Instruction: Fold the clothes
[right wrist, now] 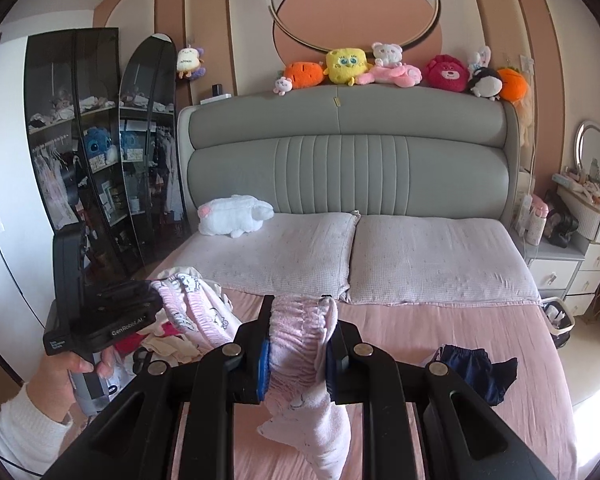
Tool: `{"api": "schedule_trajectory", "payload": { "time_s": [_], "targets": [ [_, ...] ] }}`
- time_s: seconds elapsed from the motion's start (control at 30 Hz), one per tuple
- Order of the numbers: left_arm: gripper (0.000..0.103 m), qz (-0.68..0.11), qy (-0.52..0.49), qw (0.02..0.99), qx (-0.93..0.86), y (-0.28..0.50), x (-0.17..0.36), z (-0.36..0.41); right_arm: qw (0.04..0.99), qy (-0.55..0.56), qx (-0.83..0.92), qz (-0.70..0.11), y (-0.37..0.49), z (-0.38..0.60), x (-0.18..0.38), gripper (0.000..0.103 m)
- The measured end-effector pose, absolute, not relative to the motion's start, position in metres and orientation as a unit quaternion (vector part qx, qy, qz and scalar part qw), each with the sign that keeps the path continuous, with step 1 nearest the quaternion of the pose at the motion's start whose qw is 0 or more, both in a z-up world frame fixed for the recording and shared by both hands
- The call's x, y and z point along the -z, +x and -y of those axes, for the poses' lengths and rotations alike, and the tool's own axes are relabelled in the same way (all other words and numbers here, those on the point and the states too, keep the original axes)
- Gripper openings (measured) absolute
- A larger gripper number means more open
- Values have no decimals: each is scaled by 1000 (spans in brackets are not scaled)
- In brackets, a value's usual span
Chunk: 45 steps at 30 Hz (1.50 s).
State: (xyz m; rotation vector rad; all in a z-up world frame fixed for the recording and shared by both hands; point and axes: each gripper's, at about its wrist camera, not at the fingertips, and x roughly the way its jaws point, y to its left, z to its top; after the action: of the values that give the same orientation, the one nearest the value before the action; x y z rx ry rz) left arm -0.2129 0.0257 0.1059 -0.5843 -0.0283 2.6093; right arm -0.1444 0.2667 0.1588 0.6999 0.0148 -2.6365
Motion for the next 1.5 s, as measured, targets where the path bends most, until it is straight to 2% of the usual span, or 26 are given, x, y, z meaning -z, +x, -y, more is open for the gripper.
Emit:
{"api": "schedule_trajectory", "payload": {
  "time_s": [0.1,0.2,0.4,0.5,0.6,0.7,0.8,0.9,0.97,1.13,1.23,1.37,1.5],
  "targets": [
    [7,-10,-182,234,-955,-195,-136,-24,215,220,951,-12,-125,-266,-180,19],
    [7,-6,-214,234,-948,-212,-129,-21,196,218,956,-33,-128,-260,-177,19],
    [7,18,-321,216,-922,-290,-67,-6,145,300,941,-53,-205,-246,-109,19],
    [7,25,-319,201,-926,-330,-80,-2,142,316,937,-37,-252,-245,-101,19],
    [7,22,-262,203,-943,-333,-135,-3,138,281,950,-16,-273,-247,-142,19],
    [7,-9,-201,213,-956,-305,-187,-6,128,204,970,-26,-262,-246,-198,19],
    [8,-30,-182,229,-956,-271,-196,-5,128,174,976,-22,-246,-255,-219,19],
    [8,-53,-222,242,-943,-250,-153,-11,128,186,974,-10,-229,-266,-191,19],
    [8,-67,-268,241,-930,-244,-102,-15,133,215,967,-6,-224,-268,-150,19],
    [8,-73,-435,231,-867,-261,67,-21,122,369,921,-18,-240,-259,14,19],
    [7,-71,-513,217,-828,-270,151,-26,101,462,881,-13,-246,-254,114,19],
    [7,-122,-570,232,-779,-261,208,-37,76,554,828,21,-235,-259,198,19],
    [7,-146,-593,256,-749,-245,226,-41,63,579,812,33,-231,-269,209,19]
  ]
}}
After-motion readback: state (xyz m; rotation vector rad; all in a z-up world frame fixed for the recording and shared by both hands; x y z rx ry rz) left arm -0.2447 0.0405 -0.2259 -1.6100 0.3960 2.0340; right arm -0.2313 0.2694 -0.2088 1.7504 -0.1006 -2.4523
